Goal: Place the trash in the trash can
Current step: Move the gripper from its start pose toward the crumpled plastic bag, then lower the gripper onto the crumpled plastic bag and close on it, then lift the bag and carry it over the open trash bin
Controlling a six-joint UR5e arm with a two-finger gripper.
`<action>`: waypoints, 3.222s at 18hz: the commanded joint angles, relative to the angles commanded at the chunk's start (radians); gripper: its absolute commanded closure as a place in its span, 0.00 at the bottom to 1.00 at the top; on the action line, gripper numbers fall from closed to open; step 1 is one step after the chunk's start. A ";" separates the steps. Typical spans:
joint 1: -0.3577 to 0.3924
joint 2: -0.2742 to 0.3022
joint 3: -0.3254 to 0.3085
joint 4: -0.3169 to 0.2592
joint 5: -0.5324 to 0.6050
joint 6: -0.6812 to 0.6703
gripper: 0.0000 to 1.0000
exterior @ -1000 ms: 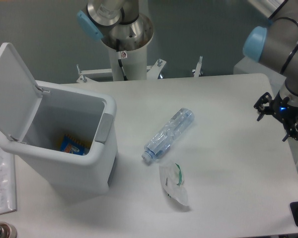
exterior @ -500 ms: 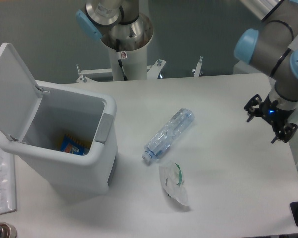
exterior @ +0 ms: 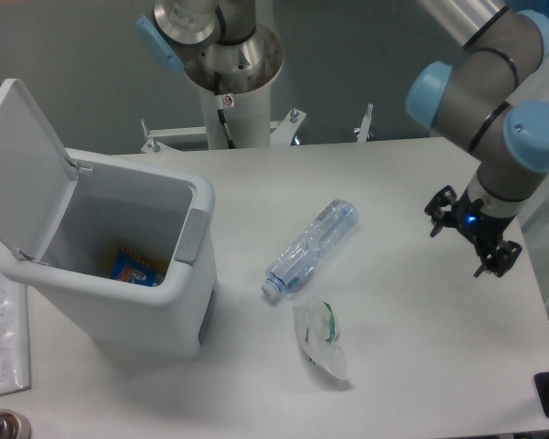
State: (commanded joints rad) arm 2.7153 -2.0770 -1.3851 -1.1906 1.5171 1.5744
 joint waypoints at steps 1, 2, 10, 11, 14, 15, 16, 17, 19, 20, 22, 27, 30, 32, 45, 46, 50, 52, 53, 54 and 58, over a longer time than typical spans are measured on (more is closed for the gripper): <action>-0.020 -0.002 -0.008 0.028 0.000 -0.049 0.00; -0.037 -0.002 -0.014 0.058 -0.002 -0.106 0.00; -0.178 -0.051 -0.014 0.216 -0.011 -0.531 0.00; -0.193 -0.051 -0.014 0.217 -0.015 -0.577 0.00; -0.232 -0.054 -0.023 0.218 -0.023 -0.706 0.00; -0.245 -0.064 -0.025 0.218 -0.012 -0.717 0.00; -0.255 -0.072 -0.028 0.218 0.003 -0.721 0.00; -0.264 -0.075 -0.032 0.215 0.030 -0.734 0.00; -0.287 -0.074 -0.063 0.218 0.035 -0.831 0.00; -0.292 -0.074 -0.069 0.218 0.037 -0.852 0.00; -0.295 -0.074 -0.071 0.224 0.038 -0.858 0.00; -0.299 -0.078 -0.110 0.256 0.038 -0.853 0.00; -0.298 -0.077 -0.163 0.347 0.043 -0.858 0.00; -0.298 -0.077 -0.154 0.351 0.040 -0.849 0.00; -0.282 -0.064 -0.166 0.355 0.025 -0.829 1.00; -0.279 -0.063 -0.166 0.353 0.023 -0.827 1.00; -0.275 -0.045 -0.154 0.344 0.020 -0.824 1.00; -0.267 -0.006 -0.138 0.342 -0.023 -0.826 1.00; -0.263 0.000 -0.128 0.342 -0.073 -0.835 1.00; -0.259 0.008 -0.114 0.342 -0.130 -0.841 1.00; -0.226 0.060 -0.092 0.342 -0.342 -0.904 1.00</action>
State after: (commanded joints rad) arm 2.4896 -2.0174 -1.4772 -0.8483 1.1755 0.6705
